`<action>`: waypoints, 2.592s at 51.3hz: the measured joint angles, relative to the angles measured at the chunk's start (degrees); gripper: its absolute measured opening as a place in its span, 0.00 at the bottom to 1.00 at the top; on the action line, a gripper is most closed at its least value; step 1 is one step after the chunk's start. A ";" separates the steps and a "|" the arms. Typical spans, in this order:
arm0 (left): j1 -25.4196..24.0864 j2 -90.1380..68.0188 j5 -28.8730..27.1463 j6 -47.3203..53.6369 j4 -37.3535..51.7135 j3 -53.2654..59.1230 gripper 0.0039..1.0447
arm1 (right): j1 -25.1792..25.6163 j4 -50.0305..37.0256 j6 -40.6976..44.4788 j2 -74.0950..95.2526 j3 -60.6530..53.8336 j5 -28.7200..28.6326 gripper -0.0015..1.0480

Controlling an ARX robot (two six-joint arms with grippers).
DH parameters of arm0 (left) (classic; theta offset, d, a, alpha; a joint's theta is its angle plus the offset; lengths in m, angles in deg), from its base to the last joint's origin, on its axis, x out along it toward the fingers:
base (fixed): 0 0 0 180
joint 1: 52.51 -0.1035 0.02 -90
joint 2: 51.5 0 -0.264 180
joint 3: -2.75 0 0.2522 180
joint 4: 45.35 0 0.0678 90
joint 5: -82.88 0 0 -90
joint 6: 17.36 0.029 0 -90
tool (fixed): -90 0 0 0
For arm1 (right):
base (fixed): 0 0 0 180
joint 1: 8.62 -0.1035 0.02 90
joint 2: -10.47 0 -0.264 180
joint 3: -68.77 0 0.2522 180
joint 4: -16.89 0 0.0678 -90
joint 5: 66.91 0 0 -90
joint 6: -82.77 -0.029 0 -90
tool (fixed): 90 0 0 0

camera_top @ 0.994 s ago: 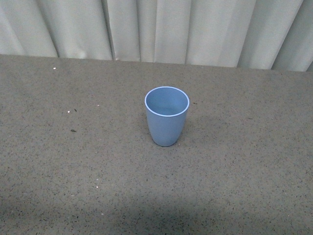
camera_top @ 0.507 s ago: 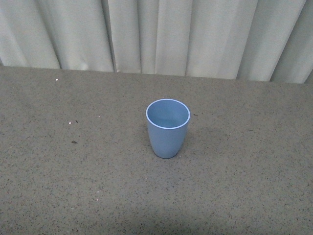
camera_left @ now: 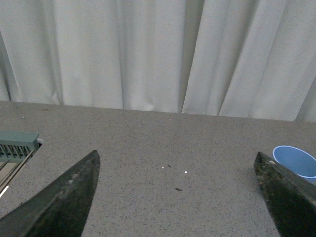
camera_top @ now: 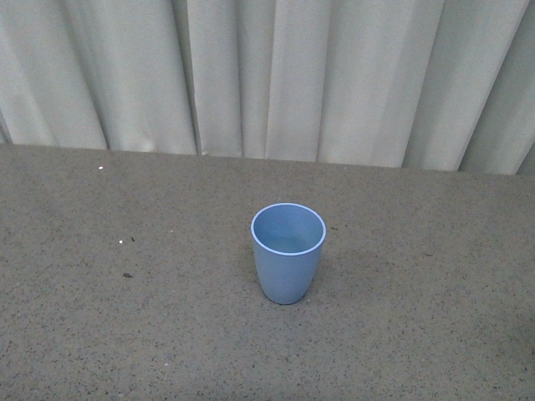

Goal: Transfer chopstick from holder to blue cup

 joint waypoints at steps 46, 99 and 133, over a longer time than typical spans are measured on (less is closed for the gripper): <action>0.00 0.00 0.02 0.13 0.00 0.00 0.94 | 11.93 2.82 -16.15 27.32 18.58 1.51 0.91; 0.00 0.00 0.02 0.13 0.00 0.00 0.94 | 8.37 1.97 -11.65 46.25 33.57 -1.18 0.91; 0.00 0.00 0.02 0.15 0.00 -0.02 0.94 | 7.34 -0.50 -13.05 50.14 36.13 -3.37 0.57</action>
